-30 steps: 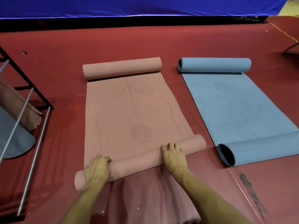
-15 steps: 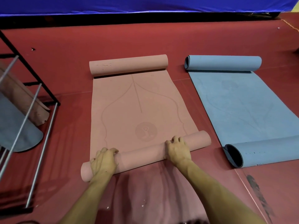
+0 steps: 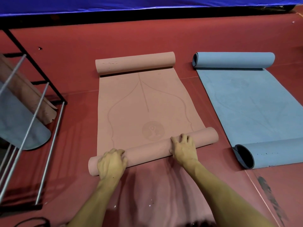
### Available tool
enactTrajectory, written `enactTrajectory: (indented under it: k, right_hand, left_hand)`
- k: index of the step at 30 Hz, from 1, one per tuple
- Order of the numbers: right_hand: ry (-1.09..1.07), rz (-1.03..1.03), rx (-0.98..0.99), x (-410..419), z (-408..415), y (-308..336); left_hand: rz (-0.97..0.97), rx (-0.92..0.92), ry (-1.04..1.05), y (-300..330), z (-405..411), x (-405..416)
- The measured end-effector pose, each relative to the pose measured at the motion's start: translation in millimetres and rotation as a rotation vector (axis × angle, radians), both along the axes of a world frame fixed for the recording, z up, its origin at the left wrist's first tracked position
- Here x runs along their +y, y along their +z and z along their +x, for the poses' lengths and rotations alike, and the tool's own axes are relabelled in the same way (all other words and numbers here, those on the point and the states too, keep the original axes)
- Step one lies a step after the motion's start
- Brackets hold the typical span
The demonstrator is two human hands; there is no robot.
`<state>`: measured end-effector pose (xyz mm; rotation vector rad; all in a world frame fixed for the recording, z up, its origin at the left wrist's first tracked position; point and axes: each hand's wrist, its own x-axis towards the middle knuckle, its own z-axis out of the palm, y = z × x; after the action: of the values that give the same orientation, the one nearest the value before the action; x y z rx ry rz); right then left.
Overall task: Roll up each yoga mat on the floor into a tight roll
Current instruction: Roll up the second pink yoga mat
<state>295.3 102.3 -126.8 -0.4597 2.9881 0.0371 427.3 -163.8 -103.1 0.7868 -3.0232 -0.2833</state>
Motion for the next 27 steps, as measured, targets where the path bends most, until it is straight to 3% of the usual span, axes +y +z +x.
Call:
enactTrajectory:
  k: [20, 27]
  right_hand:
    - [0.009, 0.028, -0.157, -12, -22, 21]
    - [0.006, 0.052, -0.162, -21, -31, 16]
  left_hand:
    - [0.018, -0.06, -0.101, -3, -9, -9]
    - [-0.064, -0.209, -0.114, -10, -9, -10]
